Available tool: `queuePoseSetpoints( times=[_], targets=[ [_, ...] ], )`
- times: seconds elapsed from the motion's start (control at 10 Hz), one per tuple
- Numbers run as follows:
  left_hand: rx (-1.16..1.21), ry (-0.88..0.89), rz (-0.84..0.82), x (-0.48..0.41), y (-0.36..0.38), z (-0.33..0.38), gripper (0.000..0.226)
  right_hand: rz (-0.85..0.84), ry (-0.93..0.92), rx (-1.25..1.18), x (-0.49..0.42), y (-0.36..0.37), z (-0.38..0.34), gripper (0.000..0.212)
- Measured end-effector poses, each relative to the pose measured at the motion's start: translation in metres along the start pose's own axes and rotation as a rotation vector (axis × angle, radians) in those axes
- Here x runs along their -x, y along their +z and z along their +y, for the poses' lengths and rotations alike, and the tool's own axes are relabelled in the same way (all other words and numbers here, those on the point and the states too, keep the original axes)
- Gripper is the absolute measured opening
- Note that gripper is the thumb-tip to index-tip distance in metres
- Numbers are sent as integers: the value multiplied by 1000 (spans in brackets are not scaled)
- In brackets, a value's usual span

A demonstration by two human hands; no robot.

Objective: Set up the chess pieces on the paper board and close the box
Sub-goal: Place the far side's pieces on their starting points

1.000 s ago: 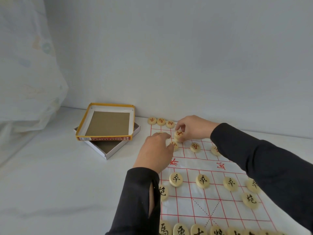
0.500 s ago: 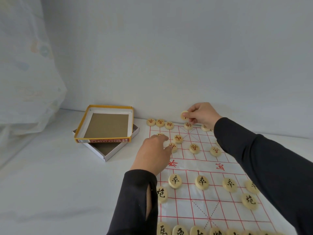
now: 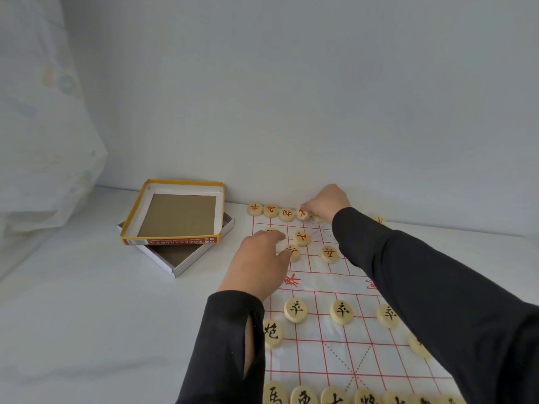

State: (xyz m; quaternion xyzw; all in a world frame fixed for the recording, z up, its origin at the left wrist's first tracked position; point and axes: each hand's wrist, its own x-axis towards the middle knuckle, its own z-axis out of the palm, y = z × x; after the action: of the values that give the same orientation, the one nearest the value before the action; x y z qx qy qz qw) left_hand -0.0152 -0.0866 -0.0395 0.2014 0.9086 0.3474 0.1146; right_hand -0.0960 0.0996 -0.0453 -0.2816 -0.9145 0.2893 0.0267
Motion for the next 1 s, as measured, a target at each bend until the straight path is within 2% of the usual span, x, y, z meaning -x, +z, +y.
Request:
queuePoseSetpoints(
  times=[0.2, 0.3, 0.4, 0.6, 1.0],
  targets=[
    [3, -6, -3, 0, -1, 0, 41, 74, -102, 263, 3, 4, 3, 19],
    [5, -5, -3, 0, -1, 0, 41, 101, -165, 265, 2, -2, 5, 22],
    [12, -3, -5, 0, 0, 0, 41, 61, -287, 253, 0, -9, 6, 19],
    [19, -8, -1, 1, 1, 1, 41, -86, -436, 497, -6, -7, 14, 34],
    [17, -13, -12, 0, 2, 0, 41, -75, -439, 639, -3, -2, 11, 23]
  ],
)
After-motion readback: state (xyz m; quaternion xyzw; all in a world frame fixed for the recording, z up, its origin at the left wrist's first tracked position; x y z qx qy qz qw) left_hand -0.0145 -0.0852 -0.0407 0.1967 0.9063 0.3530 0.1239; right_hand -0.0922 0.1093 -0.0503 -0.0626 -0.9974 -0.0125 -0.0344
